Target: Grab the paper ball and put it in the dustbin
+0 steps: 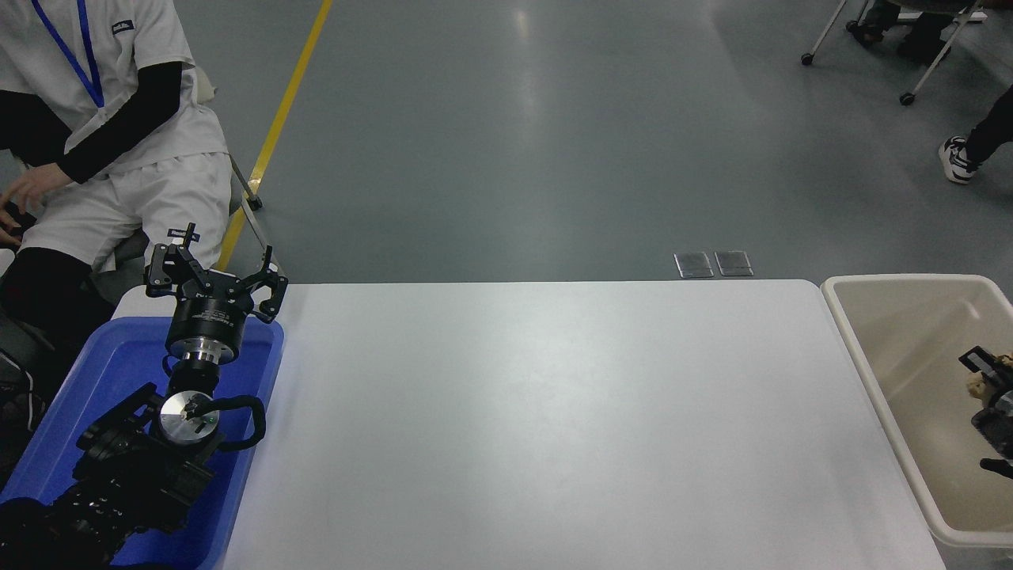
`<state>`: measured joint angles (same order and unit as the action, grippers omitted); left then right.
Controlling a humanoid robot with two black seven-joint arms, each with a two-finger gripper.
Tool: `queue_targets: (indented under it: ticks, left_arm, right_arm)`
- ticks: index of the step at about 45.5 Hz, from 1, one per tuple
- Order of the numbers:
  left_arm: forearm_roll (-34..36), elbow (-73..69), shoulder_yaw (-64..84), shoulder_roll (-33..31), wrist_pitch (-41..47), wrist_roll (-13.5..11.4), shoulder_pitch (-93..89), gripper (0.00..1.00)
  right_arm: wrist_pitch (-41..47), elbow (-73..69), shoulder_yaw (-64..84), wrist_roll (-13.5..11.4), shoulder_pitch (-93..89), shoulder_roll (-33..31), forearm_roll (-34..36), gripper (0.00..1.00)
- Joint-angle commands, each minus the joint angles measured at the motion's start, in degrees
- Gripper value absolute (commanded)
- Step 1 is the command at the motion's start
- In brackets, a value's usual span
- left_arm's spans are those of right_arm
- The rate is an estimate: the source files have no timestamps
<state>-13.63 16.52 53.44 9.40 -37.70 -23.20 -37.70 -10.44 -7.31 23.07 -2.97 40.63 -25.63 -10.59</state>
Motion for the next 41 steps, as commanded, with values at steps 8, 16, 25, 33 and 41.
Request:
queue_targets:
  ticks: [8,16,25,33,41]
  left_arm:
    - [0.0,0.0,0.0,0.0,0.0,0.1,0.0,0.99]
    - [0.0,0.0,0.0,0.0,0.0,0.0,0.0,0.99]
    - [0.0,0.0,0.0,0.0,0.0,0.0,0.0,0.99]
    - [0.0,0.0,0.0,0.0,0.0,0.0,0.0,0.99]
    - [0.0,0.0,0.0,0.0,0.0,0.0,0.0,0.99]
  right_arm:
    - [-4.7,-0.1,0.0,0.0,0.9,0.1,0.1,0.97]
    - [-4.8,-0.6,-0.5,0.1,1.4,0.0,0.1,0.98]
    - [-4.2,-2.0,-7.0,0.0,1.5,-0.2,0.0,1.0]
    - [-4.0,-6.9,-16.4,0.0,3.2,-2.0,-0.7,1.0]
    - [-3.9,-10.9,-30.9,0.4,3.6,-2.6,-0.6,1.0]
